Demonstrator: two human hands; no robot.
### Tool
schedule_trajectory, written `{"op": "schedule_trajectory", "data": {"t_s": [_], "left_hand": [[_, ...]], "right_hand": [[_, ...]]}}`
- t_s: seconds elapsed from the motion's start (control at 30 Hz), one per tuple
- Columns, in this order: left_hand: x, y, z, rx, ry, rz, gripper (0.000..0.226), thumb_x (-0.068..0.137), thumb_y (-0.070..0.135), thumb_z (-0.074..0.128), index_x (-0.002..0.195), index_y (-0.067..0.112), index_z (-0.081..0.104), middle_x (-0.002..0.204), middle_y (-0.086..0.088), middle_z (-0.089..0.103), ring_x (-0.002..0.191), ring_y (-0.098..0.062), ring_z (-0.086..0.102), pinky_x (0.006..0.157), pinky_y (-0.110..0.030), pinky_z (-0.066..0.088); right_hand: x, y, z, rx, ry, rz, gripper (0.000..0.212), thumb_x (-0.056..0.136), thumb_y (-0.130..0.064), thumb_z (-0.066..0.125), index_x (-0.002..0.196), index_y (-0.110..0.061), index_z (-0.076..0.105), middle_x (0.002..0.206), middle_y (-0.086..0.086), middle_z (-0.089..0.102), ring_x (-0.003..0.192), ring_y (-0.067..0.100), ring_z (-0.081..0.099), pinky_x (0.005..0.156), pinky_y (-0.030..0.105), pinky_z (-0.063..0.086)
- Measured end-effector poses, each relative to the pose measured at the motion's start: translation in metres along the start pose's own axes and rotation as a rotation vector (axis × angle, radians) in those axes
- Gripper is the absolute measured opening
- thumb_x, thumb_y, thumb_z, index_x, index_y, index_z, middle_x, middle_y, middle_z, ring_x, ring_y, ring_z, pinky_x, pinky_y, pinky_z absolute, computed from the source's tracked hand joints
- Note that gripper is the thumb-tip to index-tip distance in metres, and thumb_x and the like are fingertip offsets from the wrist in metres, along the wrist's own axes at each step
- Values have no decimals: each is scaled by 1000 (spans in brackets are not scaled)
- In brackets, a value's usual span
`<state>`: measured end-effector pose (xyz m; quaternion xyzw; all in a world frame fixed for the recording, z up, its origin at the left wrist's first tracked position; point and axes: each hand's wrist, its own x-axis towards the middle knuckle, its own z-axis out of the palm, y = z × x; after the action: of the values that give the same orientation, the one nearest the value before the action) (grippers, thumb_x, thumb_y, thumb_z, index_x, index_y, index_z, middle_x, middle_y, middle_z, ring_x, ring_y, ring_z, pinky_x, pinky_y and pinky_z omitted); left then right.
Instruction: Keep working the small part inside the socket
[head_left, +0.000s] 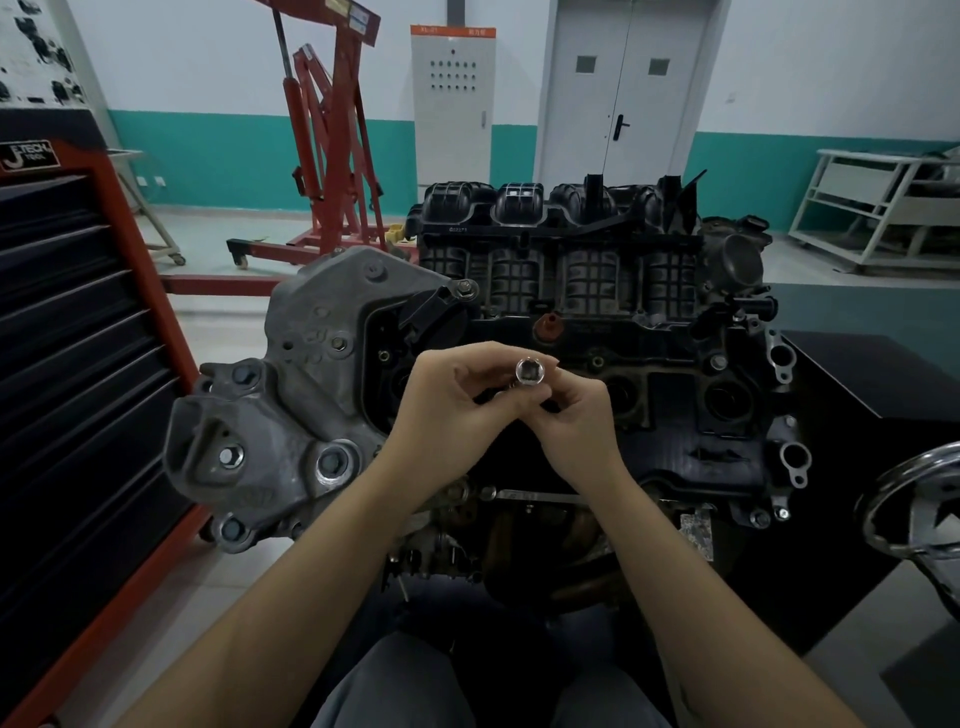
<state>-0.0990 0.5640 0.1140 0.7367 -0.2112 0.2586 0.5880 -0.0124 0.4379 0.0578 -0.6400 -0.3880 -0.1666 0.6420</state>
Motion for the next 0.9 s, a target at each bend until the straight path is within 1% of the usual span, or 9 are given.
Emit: {"op": "schedule_trajectory", "data": {"t_s": [0.17,0.27,0.4,0.47,0.53,0.63,0.7,0.8,0.9], "left_hand": [[0,-1,1,101,85,5,21,70,4,84,88,9,75,84,-1,75,85,-13,72,80,-27,57],[0,-2,3,111,128,8,16,74,6,81,87,13,76,84,3,75,83,-9,72,77,-22,56],[3,-1,-2,6,8,-8,26,79,-5,73,96,15,74,91,2,75,90,-11,72,81,-21,54],[4,-1,-3,22,-24,-1,26,79,-6,73,98,11,73,93,-2,75,92,-13,71,84,-25,55],[3,-2,-2,80,28,15,21,75,-1,79,94,7,74,90,-3,75,90,-14,71,83,-29,57],[2,-3,-1,95,88,18,17,74,2,80,88,10,75,86,-1,75,86,-13,72,81,-30,57],[3,-2,-1,76,50,11,19,78,0,76,93,11,75,89,0,75,88,-11,72,82,-27,56],[3,-2,-3,-1,-49,-8,26,81,-6,70,101,11,72,95,-3,75,93,-13,72,83,-23,54],[2,-3,-3,17,-55,10,27,78,-6,74,102,7,72,97,-8,74,95,-17,71,87,-31,56]], "right_hand": [[0,3,1,-1,28,44,14,80,0,73,94,0,72,89,5,74,87,18,71,78,30,55],[1,0,0,-36,7,3,17,83,-3,71,100,-1,71,96,4,73,93,16,69,82,28,54],[0,-3,0,-13,-8,3,23,85,-4,66,105,-15,68,94,-17,72,94,5,68,80,17,50],[0,-1,1,4,26,29,20,83,-2,69,99,-12,70,91,-12,73,91,8,69,79,21,51],[0,1,1,-5,39,37,14,82,2,70,96,-1,72,90,1,74,88,14,70,79,27,53],[1,0,2,-18,34,23,13,82,0,71,95,2,71,90,7,73,88,15,70,80,26,53],[1,-3,1,-26,0,-2,16,83,-2,70,100,-2,70,95,3,73,93,15,69,83,27,53],[0,-6,1,-18,-18,8,26,84,-2,67,104,-18,67,92,-17,71,94,4,68,82,18,50],[0,-4,2,-19,36,51,23,80,7,69,99,-7,70,89,-6,73,88,10,69,80,27,54]]}}
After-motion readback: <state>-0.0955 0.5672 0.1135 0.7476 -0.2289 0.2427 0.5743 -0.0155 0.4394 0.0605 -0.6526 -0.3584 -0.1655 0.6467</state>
